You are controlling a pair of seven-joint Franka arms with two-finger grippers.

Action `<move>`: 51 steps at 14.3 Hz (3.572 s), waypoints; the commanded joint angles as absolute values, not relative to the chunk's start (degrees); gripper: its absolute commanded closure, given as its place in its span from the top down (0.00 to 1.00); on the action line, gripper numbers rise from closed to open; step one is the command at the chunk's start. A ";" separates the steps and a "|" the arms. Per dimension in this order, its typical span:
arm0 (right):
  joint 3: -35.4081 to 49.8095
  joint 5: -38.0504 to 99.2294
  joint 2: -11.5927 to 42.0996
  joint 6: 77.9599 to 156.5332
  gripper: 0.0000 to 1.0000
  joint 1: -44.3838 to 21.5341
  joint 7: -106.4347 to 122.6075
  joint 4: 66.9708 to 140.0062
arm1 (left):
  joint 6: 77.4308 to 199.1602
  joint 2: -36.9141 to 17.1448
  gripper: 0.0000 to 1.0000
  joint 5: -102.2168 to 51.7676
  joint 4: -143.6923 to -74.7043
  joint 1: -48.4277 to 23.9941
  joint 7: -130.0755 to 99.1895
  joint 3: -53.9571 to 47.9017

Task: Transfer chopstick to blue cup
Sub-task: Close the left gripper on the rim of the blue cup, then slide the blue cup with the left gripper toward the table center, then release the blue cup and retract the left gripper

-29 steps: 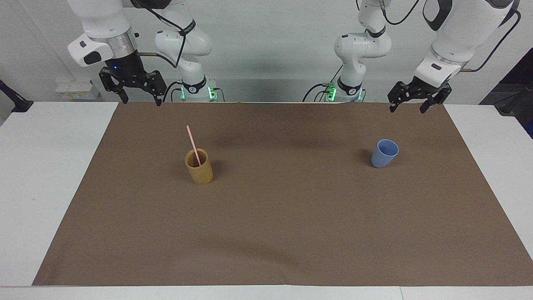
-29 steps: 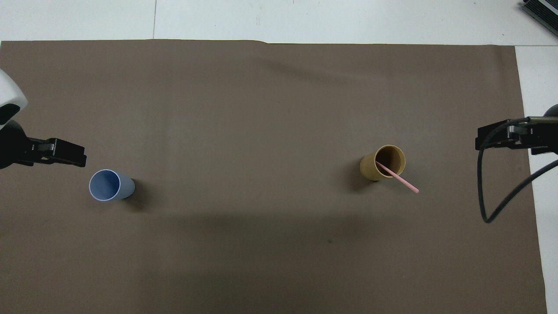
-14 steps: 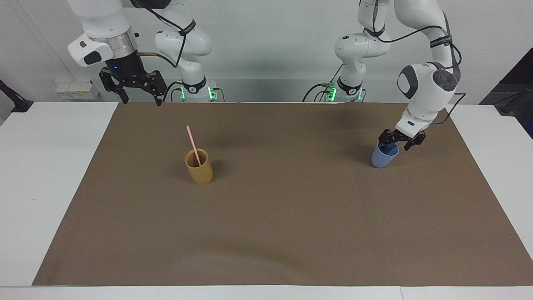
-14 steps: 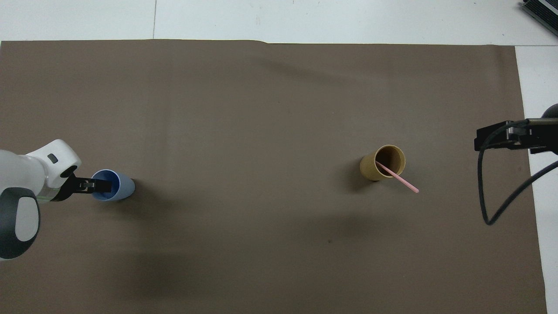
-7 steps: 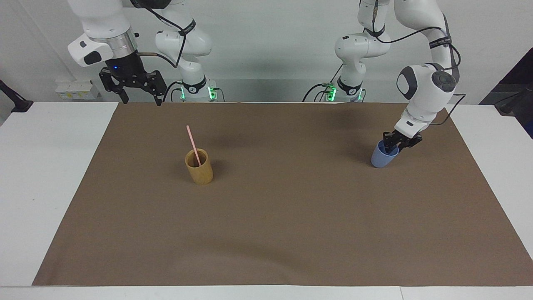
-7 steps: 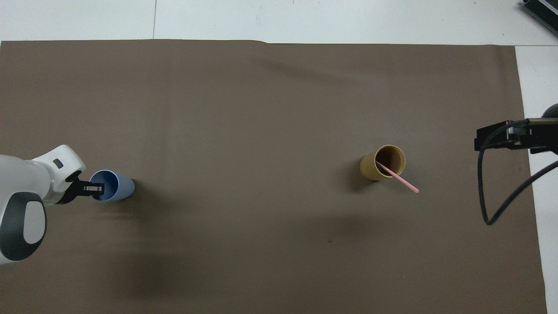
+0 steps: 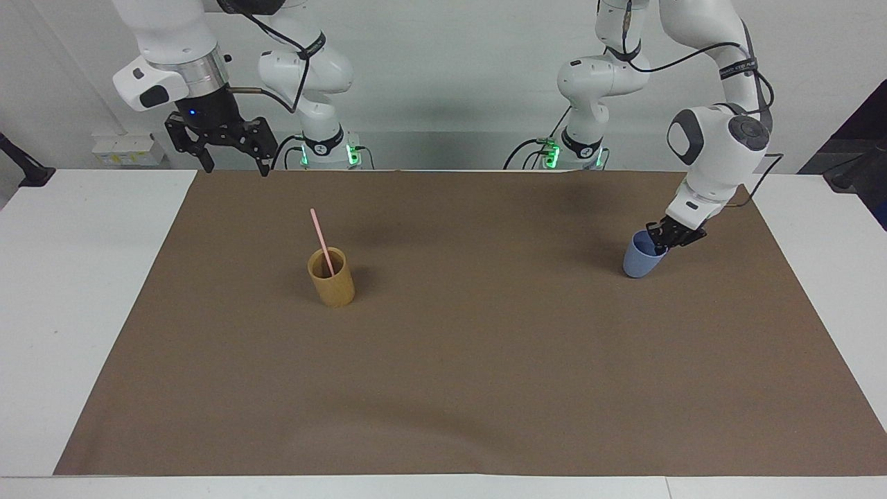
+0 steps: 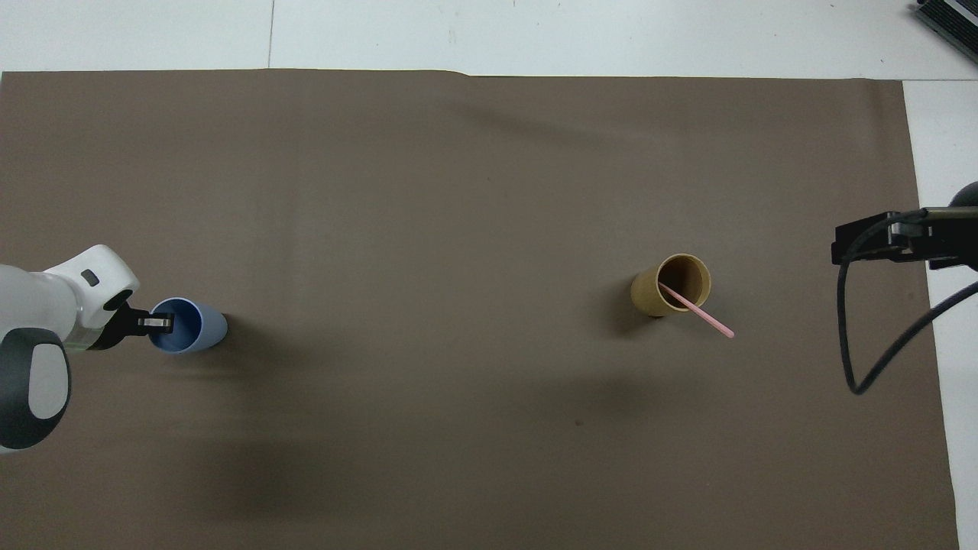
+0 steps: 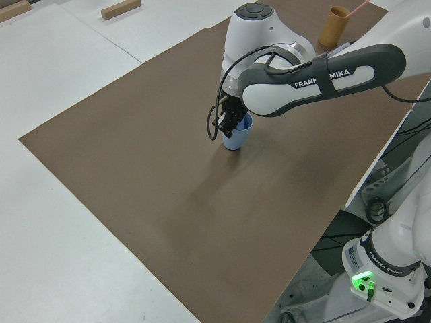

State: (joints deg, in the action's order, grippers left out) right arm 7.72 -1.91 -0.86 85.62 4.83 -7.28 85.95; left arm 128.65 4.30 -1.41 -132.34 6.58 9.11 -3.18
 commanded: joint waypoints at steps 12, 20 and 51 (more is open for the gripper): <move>7.91 -0.88 -0.88 84.99 1.00 5.54 -6.06 85.69 | 117.33 2.72 0.00 -3.69 -121.12 -15.35 -22.28 -4.13; 7.91 -0.88 -0.88 84.99 1.00 5.54 -6.06 85.69 | 131.04 -5.09 0.00 -3.69 -120.06 -28.30 -39.20 -4.04; 7.74 -0.70 -1.14 82.35 1.00 5.97 -5.46 85.87 | 87.29 4.22 1.00 -0.79 -94.14 -7.13 -2.20 -2.72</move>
